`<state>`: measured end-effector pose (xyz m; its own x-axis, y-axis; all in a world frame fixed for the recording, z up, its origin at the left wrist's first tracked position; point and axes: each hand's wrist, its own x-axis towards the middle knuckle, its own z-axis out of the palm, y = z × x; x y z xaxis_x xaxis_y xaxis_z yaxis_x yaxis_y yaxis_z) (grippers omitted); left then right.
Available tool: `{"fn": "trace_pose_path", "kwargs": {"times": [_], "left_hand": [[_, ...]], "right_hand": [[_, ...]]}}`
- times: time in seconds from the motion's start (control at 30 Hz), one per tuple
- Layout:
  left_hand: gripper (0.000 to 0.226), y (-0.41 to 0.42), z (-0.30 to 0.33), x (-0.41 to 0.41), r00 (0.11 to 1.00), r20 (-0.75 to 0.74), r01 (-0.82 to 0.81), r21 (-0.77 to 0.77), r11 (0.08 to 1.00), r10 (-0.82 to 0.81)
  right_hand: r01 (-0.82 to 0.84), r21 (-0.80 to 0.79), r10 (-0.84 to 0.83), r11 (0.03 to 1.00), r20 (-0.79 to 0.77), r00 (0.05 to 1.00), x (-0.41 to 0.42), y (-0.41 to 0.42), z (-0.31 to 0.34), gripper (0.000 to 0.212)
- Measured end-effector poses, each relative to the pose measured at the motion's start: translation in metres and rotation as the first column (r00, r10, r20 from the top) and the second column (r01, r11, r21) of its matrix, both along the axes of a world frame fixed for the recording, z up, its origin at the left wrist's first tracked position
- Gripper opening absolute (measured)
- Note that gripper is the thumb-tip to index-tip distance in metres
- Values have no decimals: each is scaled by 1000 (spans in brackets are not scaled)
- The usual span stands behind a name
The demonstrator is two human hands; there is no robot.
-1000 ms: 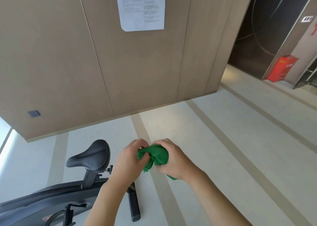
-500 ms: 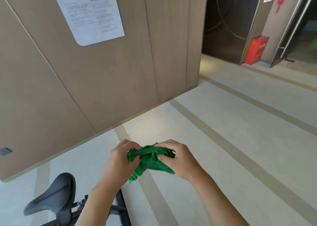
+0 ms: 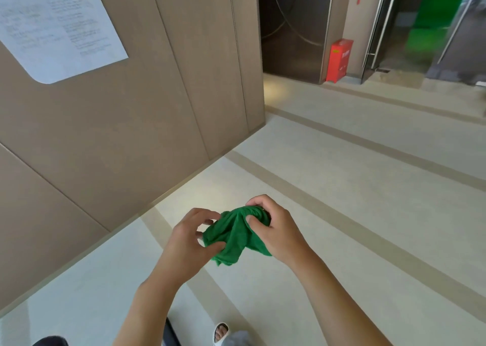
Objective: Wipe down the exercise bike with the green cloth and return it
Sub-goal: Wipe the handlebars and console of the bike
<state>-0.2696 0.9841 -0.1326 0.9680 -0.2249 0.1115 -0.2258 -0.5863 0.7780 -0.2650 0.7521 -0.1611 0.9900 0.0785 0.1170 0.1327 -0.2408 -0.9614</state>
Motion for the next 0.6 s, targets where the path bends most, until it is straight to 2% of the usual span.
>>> {"fn": "trace_pose_path", "kwargs": {"times": [0.1,0.2,0.43,0.6], "left_hand": [[49,16,-4,31,999,-31,-18,-111,994,14],[38,39,-3,66,999,-36,-20,-126,992,16],[17,129,11,149,984,-43,-179,-242,954,173],[15,194,14,183,951,19,-288,-318,903,310]], "right_hand": [[-46,1,46,999,5,999,31,19,9,23],[-70,1,70,998,14,997,67,47,22,27],[-95,-14,95,995,-6,995,163,143,43,29],[-133,-35,134,990,11,991,218,223,38,27]]}}
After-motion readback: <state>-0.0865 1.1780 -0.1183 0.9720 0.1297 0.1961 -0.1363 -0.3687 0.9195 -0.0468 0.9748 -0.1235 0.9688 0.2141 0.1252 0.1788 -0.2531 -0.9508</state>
